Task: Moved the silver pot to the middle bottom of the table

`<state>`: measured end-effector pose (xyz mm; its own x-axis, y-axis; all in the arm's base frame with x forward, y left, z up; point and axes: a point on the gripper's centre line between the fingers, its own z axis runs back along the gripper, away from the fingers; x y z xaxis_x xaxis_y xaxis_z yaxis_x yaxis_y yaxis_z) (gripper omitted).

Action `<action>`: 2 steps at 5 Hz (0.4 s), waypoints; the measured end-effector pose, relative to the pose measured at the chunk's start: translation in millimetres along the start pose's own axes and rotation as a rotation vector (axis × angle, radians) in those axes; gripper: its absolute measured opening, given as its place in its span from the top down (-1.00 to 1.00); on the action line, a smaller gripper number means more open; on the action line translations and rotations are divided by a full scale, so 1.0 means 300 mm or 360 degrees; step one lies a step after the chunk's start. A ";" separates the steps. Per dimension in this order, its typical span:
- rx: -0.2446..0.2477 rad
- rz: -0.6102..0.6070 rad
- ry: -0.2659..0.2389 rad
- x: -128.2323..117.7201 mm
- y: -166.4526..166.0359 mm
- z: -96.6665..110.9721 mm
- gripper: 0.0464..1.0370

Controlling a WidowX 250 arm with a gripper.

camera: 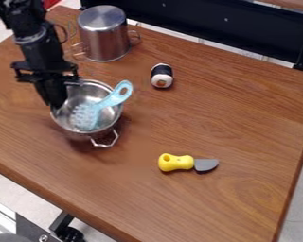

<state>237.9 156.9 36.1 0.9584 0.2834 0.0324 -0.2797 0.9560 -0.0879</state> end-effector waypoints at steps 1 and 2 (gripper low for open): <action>0.0024 -0.0047 -0.0015 -0.025 0.012 -0.031 0.98; 0.0071 -0.0034 -0.0028 -0.037 0.018 -0.052 0.98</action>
<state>226.6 157.6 19.8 0.9632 0.2640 0.0515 -0.2620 0.9641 -0.0425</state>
